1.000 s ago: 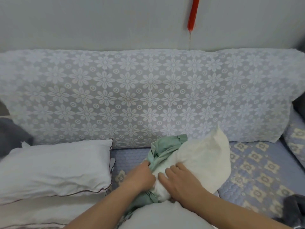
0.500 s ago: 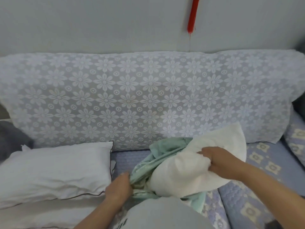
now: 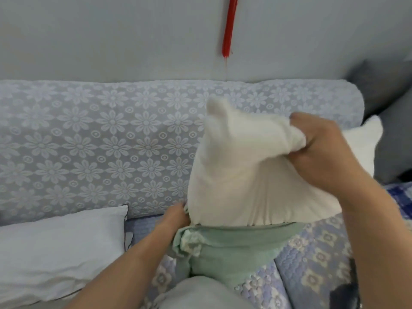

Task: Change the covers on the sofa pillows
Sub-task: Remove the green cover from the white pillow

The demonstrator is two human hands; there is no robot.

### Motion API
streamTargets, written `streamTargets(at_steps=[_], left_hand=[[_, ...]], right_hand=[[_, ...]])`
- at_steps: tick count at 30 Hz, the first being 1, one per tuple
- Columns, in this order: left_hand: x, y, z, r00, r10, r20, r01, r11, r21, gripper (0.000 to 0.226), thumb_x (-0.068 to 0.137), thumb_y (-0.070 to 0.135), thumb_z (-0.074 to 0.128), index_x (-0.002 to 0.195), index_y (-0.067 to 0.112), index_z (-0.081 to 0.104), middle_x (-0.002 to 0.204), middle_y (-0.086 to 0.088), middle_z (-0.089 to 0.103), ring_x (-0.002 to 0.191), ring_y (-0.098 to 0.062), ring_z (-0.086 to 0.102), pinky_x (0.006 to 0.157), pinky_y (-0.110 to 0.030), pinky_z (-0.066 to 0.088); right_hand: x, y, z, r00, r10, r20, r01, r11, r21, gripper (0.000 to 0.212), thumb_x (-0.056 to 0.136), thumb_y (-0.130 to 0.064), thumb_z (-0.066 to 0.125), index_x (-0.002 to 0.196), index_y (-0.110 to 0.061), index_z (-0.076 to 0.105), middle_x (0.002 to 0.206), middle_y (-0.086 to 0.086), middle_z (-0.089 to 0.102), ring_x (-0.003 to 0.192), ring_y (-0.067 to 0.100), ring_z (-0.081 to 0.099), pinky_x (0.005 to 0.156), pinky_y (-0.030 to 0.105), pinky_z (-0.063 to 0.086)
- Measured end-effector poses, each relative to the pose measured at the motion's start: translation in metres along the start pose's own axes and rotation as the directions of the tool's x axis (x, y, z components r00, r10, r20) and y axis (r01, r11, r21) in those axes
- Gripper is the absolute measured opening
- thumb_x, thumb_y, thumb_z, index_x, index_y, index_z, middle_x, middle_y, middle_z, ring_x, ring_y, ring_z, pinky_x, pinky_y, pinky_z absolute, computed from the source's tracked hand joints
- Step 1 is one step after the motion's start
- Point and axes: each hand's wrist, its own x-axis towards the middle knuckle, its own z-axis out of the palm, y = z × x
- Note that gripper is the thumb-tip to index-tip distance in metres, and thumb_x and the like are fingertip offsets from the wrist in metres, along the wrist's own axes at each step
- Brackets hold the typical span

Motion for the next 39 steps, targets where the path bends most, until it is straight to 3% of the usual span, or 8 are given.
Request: streamTargets(at_steps=[6, 9, 13, 18, 25, 30, 33, 39], left_hand=[[-0.016, 0.018, -0.051, 0.917, 0.019, -0.400, -0.270, 0.767, -0.582, 0.032, 0.097, 0.037, 0.060, 0.128, 0.027, 0.062, 0.124, 0.008, 0.065, 0.112, -0.011, 0.061, 0.098, -0.032, 0.048], [-0.065, 0.032, -0.039, 0.767, 0.178, -0.617, -0.538, 0.702, -0.466, 0.020, 0.097, 0.033, 0.058, 0.114, 0.029, 0.066, 0.113, 0.019, 0.065, 0.106, 0.001, 0.059, 0.089, -0.018, 0.047], [-0.084, 0.027, 0.041, 0.831, 0.535, -0.155, -0.555, 0.819, -0.146, 0.043, 0.090, 0.041, 0.056, 0.132, 0.030, 0.054, 0.128, 0.010, 0.059, 0.118, -0.009, 0.054, 0.101, -0.026, 0.042], [-0.067, -0.020, 0.073, 0.831, 0.468, 0.299, -0.555, 0.730, 0.399, 0.079, 0.091, 0.043, 0.053, 0.158, 0.033, 0.013, 0.136, -0.009, 0.049, 0.126, -0.030, 0.045, 0.108, -0.042, 0.034], [-0.056, 0.011, 0.094, 0.898, 0.350, 0.265, -0.432, 0.813, 0.390, 0.044, 0.097, 0.041, 0.043, 0.139, 0.029, 0.044, 0.122, -0.013, 0.065, 0.112, -0.034, 0.062, 0.091, -0.041, 0.049], [-0.045, -0.014, 0.082, 0.963, 0.241, 0.119, -0.267, 0.905, 0.330, 0.034, 0.101, 0.047, 0.040, 0.117, 0.024, 0.059, 0.118, -0.007, 0.068, 0.110, -0.030, 0.064, 0.084, -0.036, 0.045], [-0.039, -0.027, 0.072, 0.921, 0.381, -0.075, -0.350, 0.898, 0.269, 0.028, 0.098, 0.042, 0.046, 0.099, 0.021, 0.064, 0.108, -0.004, 0.058, 0.102, -0.026, 0.058, 0.077, -0.035, 0.044], [-0.053, -0.014, 0.064, 0.754, 0.655, -0.045, -0.610, 0.724, 0.322, 0.012, 0.082, 0.030, 0.053, 0.085, 0.023, 0.062, 0.100, 0.006, 0.061, 0.103, -0.016, 0.054, 0.099, -0.038, 0.044]], right_hand=[[-0.006, 0.023, 0.023, 0.910, 0.406, 0.086, -0.399, 0.912, -0.091, 0.015, 0.086, -0.034, 0.076, 0.097, -0.024, 0.077, 0.097, 0.002, 0.077, 0.093, 0.025, 0.070, 0.080, 0.041, 0.053], [-0.016, 0.027, 0.056, 0.824, 0.538, 0.179, -0.525, 0.843, -0.116, 0.023, 0.090, -0.042, 0.069, 0.102, -0.023, 0.074, 0.104, 0.005, 0.075, 0.099, 0.029, 0.067, 0.076, 0.037, 0.047], [-0.030, 0.033, 0.121, 0.626, 0.729, 0.276, -0.726, 0.675, -0.135, 0.040, 0.095, -0.047, 0.059, 0.116, -0.015, 0.069, 0.113, 0.013, 0.071, 0.107, 0.034, 0.063, 0.079, 0.036, 0.043], [-0.035, 0.041, 0.138, 0.540, 0.802, 0.255, -0.825, 0.564, -0.028, 0.039, 0.096, -0.046, 0.058, 0.116, -0.014, 0.068, 0.106, 0.010, 0.069, 0.101, 0.033, 0.065, 0.082, 0.038, 0.049], [-0.038, 0.044, 0.129, 0.516, 0.795, 0.319, -0.856, 0.487, 0.171, 0.031, 0.091, -0.044, 0.067, 0.111, -0.020, 0.066, 0.110, 0.003, 0.068, 0.097, 0.020, 0.065, 0.086, 0.038, 0.053], [-0.098, 0.048, 0.112, 0.520, 0.731, 0.442, -0.577, 0.682, -0.450, 0.112, 0.059, -0.092, 0.047, 0.154, -0.039, 0.018, 0.157, 0.001, 0.034, 0.141, 0.030, 0.037, 0.114, 0.049, 0.033], [-0.150, 0.051, 0.118, 0.423, 0.722, 0.548, -0.654, 0.662, -0.366, 0.131, 0.054, -0.086, 0.064, 0.155, -0.042, -0.008, 0.160, -0.007, 0.025, 0.144, 0.027, 0.032, 0.112, 0.047, 0.036], [-0.123, 0.051, 0.142, 0.566, 0.754, 0.334, -0.761, 0.633, -0.141, 0.033, 0.099, -0.031, 0.058, 0.128, -0.019, 0.063, 0.127, 0.004, 0.066, 0.116, 0.028, 0.060, 0.076, 0.028, 0.034]])
